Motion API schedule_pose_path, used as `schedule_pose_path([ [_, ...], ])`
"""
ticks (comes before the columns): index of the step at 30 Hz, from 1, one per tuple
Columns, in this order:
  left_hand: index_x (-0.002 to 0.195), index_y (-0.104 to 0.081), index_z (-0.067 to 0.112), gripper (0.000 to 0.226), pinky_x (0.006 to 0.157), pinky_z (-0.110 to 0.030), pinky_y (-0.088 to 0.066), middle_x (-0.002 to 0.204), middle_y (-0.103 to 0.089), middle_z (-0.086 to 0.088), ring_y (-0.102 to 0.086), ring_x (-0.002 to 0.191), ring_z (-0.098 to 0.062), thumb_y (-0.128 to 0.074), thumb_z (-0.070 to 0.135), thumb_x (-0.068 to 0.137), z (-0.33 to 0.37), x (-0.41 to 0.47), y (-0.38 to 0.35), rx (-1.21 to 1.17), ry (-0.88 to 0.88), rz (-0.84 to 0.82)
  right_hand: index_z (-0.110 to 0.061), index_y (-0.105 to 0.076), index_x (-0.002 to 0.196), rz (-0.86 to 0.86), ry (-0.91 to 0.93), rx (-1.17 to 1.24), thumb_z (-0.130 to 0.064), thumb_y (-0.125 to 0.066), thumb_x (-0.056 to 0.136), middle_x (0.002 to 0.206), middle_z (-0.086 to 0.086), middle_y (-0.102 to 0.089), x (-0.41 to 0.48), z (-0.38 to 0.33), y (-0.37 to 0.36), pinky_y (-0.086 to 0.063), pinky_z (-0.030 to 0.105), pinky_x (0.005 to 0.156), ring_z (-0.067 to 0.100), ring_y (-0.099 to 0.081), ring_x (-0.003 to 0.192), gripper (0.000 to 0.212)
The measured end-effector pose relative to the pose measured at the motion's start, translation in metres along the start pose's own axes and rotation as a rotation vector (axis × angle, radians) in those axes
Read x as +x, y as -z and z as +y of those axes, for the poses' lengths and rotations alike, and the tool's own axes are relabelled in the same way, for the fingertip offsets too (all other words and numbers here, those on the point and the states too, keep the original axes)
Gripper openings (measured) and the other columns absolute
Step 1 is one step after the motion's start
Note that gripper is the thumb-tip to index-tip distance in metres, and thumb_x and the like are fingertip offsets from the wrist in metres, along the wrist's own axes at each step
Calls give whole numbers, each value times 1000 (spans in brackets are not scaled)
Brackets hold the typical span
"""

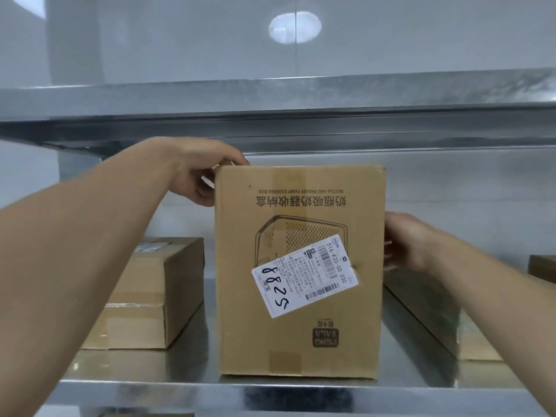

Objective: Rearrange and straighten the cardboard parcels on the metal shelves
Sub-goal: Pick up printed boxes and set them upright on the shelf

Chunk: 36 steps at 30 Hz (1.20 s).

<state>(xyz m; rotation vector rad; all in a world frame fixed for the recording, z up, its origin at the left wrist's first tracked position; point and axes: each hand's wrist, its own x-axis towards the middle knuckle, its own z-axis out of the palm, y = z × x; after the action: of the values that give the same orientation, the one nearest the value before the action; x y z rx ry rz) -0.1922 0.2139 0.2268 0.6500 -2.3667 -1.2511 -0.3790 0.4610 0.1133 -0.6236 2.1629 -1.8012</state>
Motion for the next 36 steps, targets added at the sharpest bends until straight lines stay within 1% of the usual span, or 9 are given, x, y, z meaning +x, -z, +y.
schedule_pose_path([
  [3,103,-69,14,21,67,-33,-59,97,-64,-11,-66,84,-26,-74,29,88,6,2,4,51,29,10,-19,-55,82,-22,51,133,-60,-39,103,62,6,-62,-5,-57,9,-49,40,75,27,-58,68,49],
  [6,101,-67,11,26,75,-37,-58,105,-63,-13,-66,88,-27,-70,36,93,5,8,1,43,49,55,-12,-61,106,-43,22,36,-69,-49,94,68,11,-67,-5,-93,12,-53,56,89,33,-64,78,59],
  [9,95,-72,13,29,79,-39,-59,98,-71,-12,-69,87,-26,-74,41,89,0,12,-4,37,66,23,-10,-63,108,-96,-33,-149,-57,-66,90,91,14,-70,-4,-105,7,-56,60,89,35,-68,85,50],
  [12,100,-72,14,25,85,-40,-59,87,-73,-9,-70,83,-24,-73,36,90,-1,13,-6,3,79,-31,-14,-70,105,-160,-48,-279,-39,-70,92,104,14,-69,1,-105,5,-62,54,71,32,-70,90,28],
  [18,115,-72,12,32,98,-46,-53,102,-71,-12,-66,95,-27,-69,34,91,0,19,-5,50,78,-56,-10,-70,126,-248,-38,-429,-29,-65,96,111,15,-77,7,-110,8,-64,52,70,33,-76,96,36],
  [25,107,-72,12,23,69,-37,-61,92,-73,-11,-71,79,-25,-71,27,90,1,24,-4,109,74,-29,-8,-71,123,-243,-22,-502,-23,-62,98,112,17,-76,10,-115,8,-64,52,75,34,-75,100,30],
  [28,104,-73,11,20,63,-34,-61,87,-74,-11,-71,74,-24,-70,25,90,4,23,-5,138,68,-12,-5,-70,123,-241,-26,-524,-19,-60,99,112,18,-76,10,-119,7,-64,52,71,33,-76,92,29],
  [33,104,-73,10,22,72,-38,-61,93,-74,-12,-71,80,-26,-69,28,92,2,21,-8,138,66,-5,-9,-72,120,-225,-6,-497,-24,-61,100,111,15,-77,9,-116,8,-64,50,73,31,-76,93,28],
  [36,114,-72,12,31,74,-39,-60,97,-73,-12,-70,85,-26,-68,34,93,-2,16,-9,99,47,0,-10,-73,117,-208,19,-438,-30,-64,98,109,14,-78,3,-111,9,-64,48,77,31,-76,92,29],
])
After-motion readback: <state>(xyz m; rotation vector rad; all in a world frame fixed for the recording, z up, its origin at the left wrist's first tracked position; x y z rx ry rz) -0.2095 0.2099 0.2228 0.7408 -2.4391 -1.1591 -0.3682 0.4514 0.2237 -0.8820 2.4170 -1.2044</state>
